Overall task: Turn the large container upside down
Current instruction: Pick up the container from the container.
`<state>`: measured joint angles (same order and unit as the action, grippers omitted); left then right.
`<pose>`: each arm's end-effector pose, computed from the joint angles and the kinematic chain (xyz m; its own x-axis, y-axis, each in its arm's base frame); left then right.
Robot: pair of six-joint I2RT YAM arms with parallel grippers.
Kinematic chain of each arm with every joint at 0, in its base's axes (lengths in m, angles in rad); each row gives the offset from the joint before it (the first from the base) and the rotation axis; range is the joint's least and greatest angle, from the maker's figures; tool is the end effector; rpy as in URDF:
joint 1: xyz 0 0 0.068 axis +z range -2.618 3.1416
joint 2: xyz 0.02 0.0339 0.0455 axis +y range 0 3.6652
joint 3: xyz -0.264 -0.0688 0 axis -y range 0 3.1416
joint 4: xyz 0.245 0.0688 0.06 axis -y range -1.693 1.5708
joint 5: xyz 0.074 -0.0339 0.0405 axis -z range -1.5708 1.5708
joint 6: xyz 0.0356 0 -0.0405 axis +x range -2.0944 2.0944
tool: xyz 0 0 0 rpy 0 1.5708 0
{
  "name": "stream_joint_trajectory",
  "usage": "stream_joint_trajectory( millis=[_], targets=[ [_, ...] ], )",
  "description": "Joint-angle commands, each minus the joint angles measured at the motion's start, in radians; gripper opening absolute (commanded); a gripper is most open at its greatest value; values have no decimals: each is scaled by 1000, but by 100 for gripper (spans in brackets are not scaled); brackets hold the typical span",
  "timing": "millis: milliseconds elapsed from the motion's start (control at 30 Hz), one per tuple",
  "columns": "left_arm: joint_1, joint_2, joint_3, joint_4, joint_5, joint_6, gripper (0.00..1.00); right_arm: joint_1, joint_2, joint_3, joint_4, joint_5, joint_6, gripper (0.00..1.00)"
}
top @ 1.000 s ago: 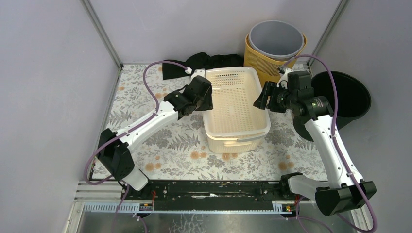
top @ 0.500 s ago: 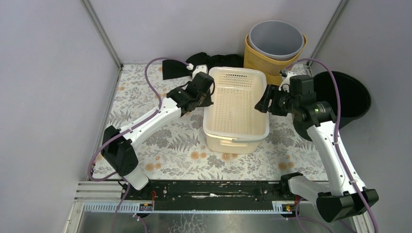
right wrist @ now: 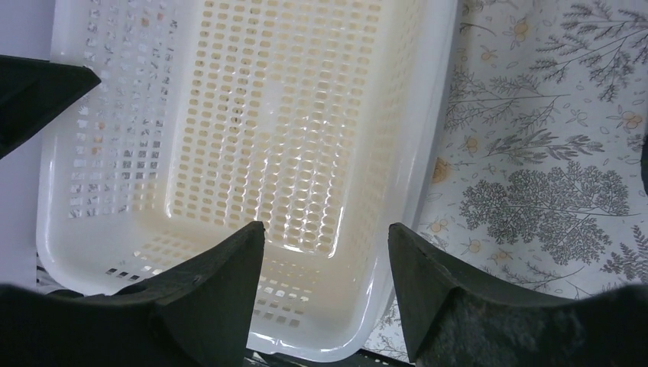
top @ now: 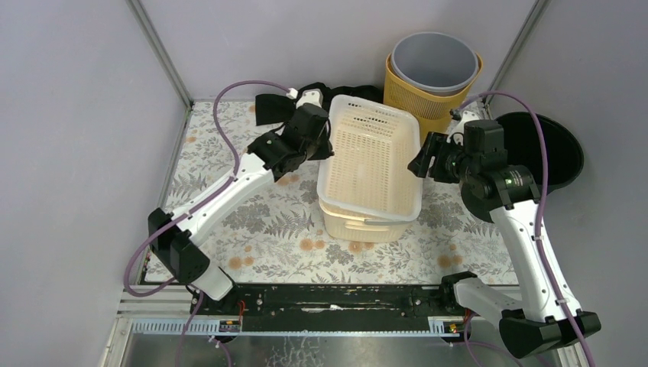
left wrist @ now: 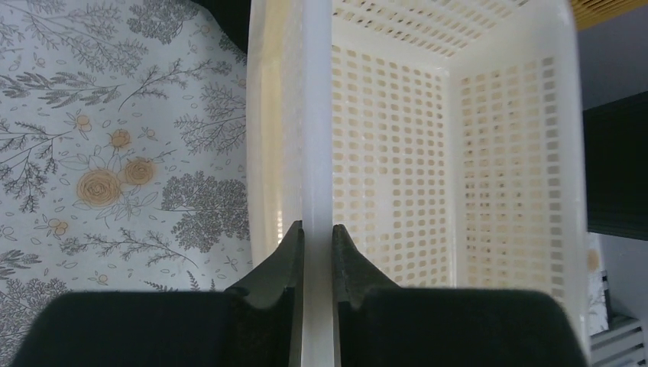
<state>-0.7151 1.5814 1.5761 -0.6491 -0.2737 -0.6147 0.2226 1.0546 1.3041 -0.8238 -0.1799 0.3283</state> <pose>0.2736 -0.2249 0.3703 -0.6461 -0.1743 -0.7431 0.1184 0.9389 -0.3232 0.1974 0.0512 0.4025 -0.6188 0.1852 -0.7634 -0.1735 0.9156 0.3627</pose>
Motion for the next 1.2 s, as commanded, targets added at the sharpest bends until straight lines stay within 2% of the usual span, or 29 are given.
stream_joint_trajectory(
  millis=[0,467,867,1167],
  targets=[
    [-5,-90,44,54,9,14,0,4,-37,59,0,38,-9,67],
    [41,-222,109,70,-18,18,0,4,-64,84,-18,63,-11,67],
    [119,-354,138,-26,-102,39,0,3,-55,81,-12,31,-5,67],
    [154,-504,38,-83,-159,7,0,5,-27,84,15,-17,0,67]
  ],
)
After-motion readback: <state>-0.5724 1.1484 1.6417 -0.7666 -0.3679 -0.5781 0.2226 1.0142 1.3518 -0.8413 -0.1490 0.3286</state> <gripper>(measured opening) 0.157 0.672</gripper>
